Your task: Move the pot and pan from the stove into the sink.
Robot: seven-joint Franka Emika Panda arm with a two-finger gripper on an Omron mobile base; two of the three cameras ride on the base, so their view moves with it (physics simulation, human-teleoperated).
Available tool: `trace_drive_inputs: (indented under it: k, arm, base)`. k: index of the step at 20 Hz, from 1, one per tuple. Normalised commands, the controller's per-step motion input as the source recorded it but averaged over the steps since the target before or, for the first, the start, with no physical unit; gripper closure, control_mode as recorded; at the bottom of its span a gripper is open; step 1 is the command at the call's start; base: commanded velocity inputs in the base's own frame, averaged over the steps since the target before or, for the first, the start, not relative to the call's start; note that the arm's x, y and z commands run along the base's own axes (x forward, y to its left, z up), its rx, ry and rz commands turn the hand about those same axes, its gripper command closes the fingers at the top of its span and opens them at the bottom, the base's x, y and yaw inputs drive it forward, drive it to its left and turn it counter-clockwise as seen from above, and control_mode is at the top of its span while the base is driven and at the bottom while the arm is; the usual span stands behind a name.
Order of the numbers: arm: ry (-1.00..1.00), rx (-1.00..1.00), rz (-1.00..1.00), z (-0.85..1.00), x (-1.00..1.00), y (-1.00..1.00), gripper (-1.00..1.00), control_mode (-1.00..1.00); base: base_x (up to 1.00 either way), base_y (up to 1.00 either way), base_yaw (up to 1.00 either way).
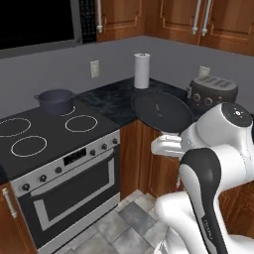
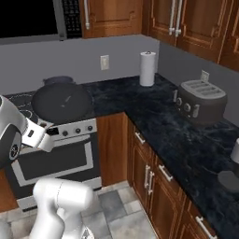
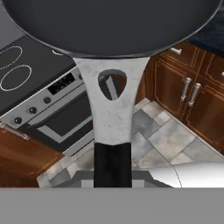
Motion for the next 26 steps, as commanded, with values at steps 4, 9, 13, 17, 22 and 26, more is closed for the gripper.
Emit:
trace_drive_inputs:
  k: [4,9,13,17,22,26]
  arm:
    - [0.0,0.0,0.0,0.0,0.0,0.0,1.0,1.0]
    - [0.0,0.0,0.0,0.0,0.0,0.0,1.0,1.0]
    - [0.0,0.0,0.0,0.0,0.0,0.0,1.0,1.0]
    - [0.0,0.0,0.0,0.0,0.0,0.0,1.0,1.0]
    - [0.0,0.0,0.0,0.0,0.0,0.0,1.0,1.0]
    - [0.0,0.0,0.0,0.0,0.0,0.0,1.0,1.0]
  base:
    - [-0.07,0.0,-0.44]
    - [-0.08,0.0,-0.43]
    - [-0.07,0.0,-0.43]
    - [-0.07,0.0,-0.43]
    - [-0.06,0.0,-0.43]
    - [-0.06,-0.02,-0.42]
